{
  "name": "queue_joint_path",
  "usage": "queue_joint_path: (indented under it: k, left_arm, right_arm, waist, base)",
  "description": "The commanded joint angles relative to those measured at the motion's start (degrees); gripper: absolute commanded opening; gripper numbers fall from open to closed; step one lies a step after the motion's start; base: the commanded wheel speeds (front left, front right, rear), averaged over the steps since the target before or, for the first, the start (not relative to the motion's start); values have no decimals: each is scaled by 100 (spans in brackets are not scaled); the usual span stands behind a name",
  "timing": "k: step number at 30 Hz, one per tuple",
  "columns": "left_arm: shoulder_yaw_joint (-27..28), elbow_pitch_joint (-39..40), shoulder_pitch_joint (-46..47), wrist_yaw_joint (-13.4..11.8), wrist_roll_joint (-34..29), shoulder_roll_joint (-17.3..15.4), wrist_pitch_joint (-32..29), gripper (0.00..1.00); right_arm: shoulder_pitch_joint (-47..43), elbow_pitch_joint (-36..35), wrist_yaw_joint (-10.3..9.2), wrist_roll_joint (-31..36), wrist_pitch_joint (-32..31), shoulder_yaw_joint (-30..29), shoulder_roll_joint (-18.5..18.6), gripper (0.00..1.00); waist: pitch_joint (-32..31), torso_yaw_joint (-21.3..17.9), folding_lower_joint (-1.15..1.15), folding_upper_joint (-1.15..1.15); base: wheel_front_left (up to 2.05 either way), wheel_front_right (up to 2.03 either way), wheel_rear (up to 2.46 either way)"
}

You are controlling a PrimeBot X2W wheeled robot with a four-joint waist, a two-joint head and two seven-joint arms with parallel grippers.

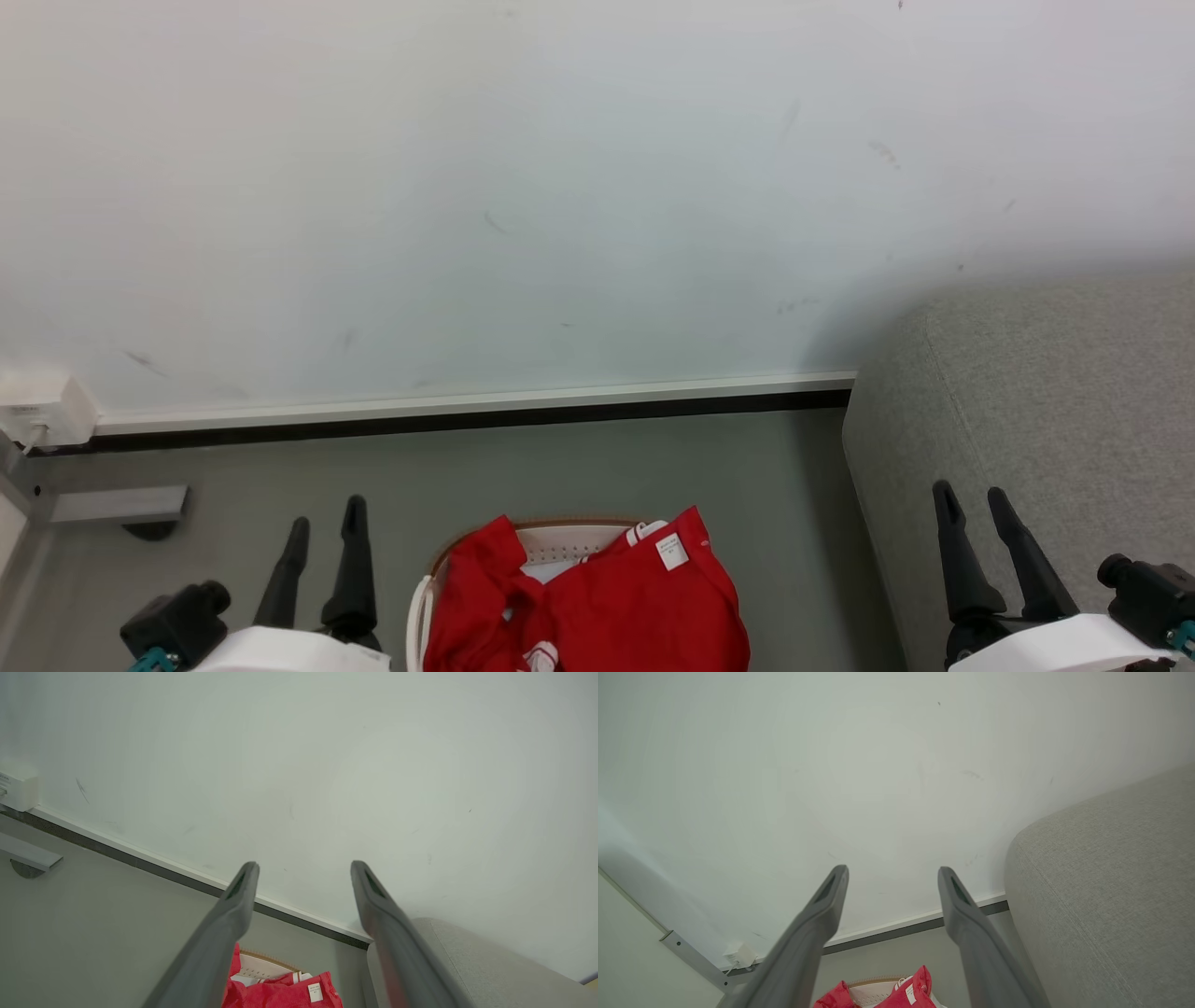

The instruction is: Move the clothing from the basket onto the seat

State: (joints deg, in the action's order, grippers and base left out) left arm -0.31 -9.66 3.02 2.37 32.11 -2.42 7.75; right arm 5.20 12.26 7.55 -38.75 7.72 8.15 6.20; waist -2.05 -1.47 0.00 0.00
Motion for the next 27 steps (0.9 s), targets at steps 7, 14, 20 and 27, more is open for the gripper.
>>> queue_joint_path:
  k: [7,14,20,27]
  left_arm:
    - [-17,72,-23,-69,-541,-52,158,100]
    - [-51,76,-42,-120,-920,-54,259,100]
    - [-72,60,-60,-180,-1197,-56,330,100]
    - [-86,26,-76,-227,-1529,-59,415,100]
  right_arm:
    - [128,2,-7,429,160,114,74,100]
    - [156,22,-8,751,261,212,97,100]
    - [177,22,-9,1014,333,295,124,100]
    - [181,40,-10,1298,419,333,141,100]
  waist:
    - [-21,-15,0,0]
    - [-45,-36,0,0]
    - [-70,-38,0,0]
    - [-97,-42,0,0]
  base:
    - [0,0,0]
    - [0,0,0]
    - [0,0,0]
    - [0,0,0]
